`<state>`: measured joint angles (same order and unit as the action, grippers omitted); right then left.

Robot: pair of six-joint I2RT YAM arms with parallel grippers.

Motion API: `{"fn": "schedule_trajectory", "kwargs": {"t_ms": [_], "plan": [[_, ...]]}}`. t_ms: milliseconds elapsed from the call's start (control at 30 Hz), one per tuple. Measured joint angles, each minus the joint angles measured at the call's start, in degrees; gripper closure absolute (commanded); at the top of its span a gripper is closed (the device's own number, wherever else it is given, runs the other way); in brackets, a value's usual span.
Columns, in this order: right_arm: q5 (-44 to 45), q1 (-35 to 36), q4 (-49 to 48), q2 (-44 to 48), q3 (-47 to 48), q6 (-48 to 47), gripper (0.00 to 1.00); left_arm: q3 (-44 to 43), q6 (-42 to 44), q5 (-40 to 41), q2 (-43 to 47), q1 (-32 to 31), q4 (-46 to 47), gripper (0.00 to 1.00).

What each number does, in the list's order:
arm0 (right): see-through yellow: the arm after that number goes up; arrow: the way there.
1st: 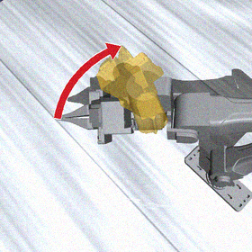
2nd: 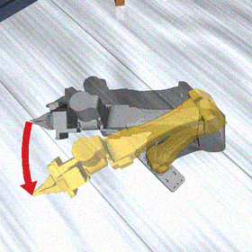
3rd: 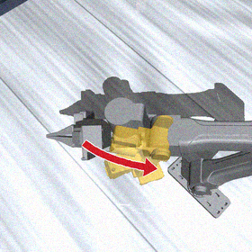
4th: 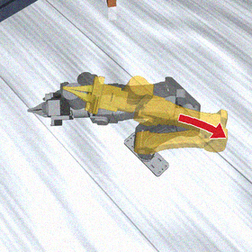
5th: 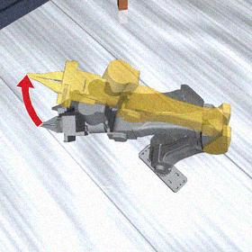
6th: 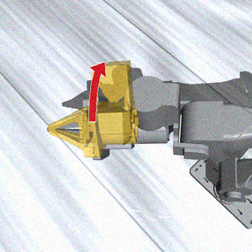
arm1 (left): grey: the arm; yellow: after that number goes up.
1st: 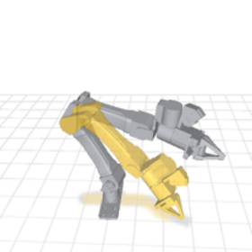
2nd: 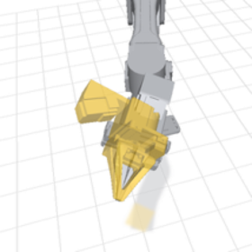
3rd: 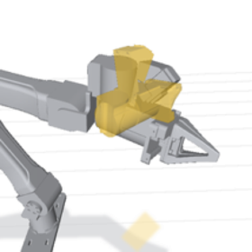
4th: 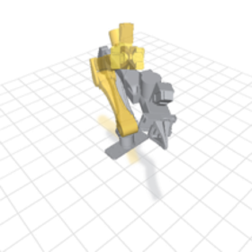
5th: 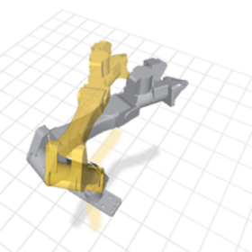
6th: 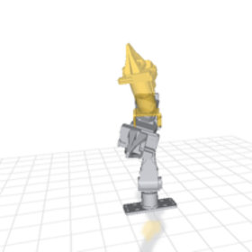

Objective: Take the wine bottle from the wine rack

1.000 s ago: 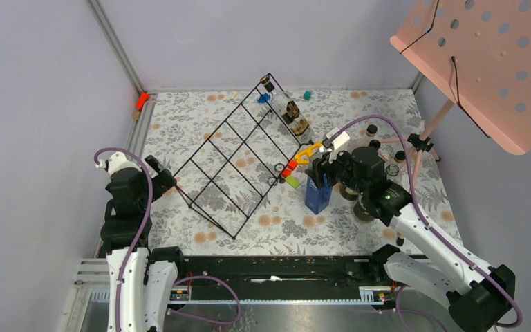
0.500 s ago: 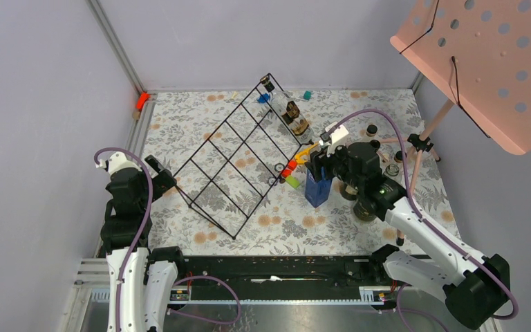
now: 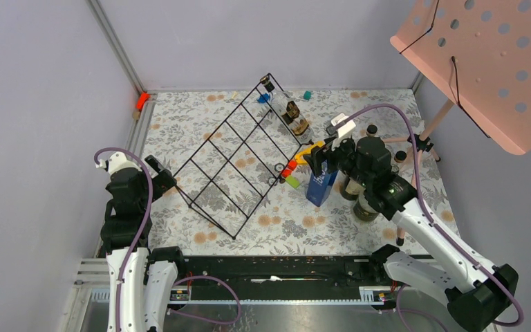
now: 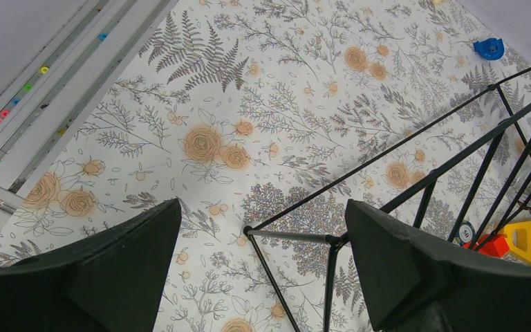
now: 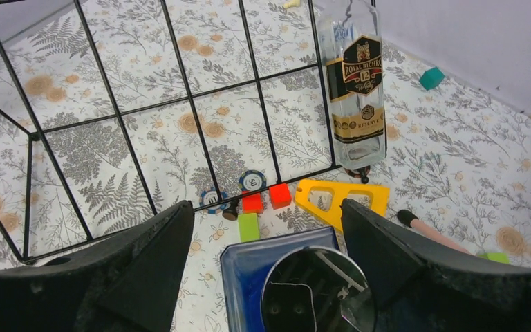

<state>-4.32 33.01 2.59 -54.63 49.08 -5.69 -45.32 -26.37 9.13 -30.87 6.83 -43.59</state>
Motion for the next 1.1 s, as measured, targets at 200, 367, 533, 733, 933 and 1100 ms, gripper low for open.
{"fn": "schedule_trajectory", "kwargs": {"t_ms": [200,367,533,733,933,1100], "plan": [[-0.92,-0.02,2.56,1.84,0.26,-1.27,0.15,0.0,0.02,0.0,0.0,0.0,0.02,0.01],[-0.76,-0.02,6.08,2.29,1.05,-3.32,0.14,0.0,0.0,0.0,-0.02,0.0,0.02,0.01],[-0.92,-0.2,12.83,1.99,4.74,-5.73,0.13,0.0,0.02,-0.04,-0.2,0.0,0.02,0.01],[-2.51,-1.18,17.25,0.28,8.48,-6.03,0.15,0.0,0.02,-0.09,-0.46,0.0,0.02,0.01],[-2.91,-1.86,19.93,-1.4,9.77,-5.33,0.16,0.0,0.02,-0.09,-0.46,0.0,0.02,0.01],[-2.93,-2.64,21.62,-1.9,10.38,-3.91,0.24,0.0,0.02,-0.09,-0.46,0.0,0.02,0.01]]}}
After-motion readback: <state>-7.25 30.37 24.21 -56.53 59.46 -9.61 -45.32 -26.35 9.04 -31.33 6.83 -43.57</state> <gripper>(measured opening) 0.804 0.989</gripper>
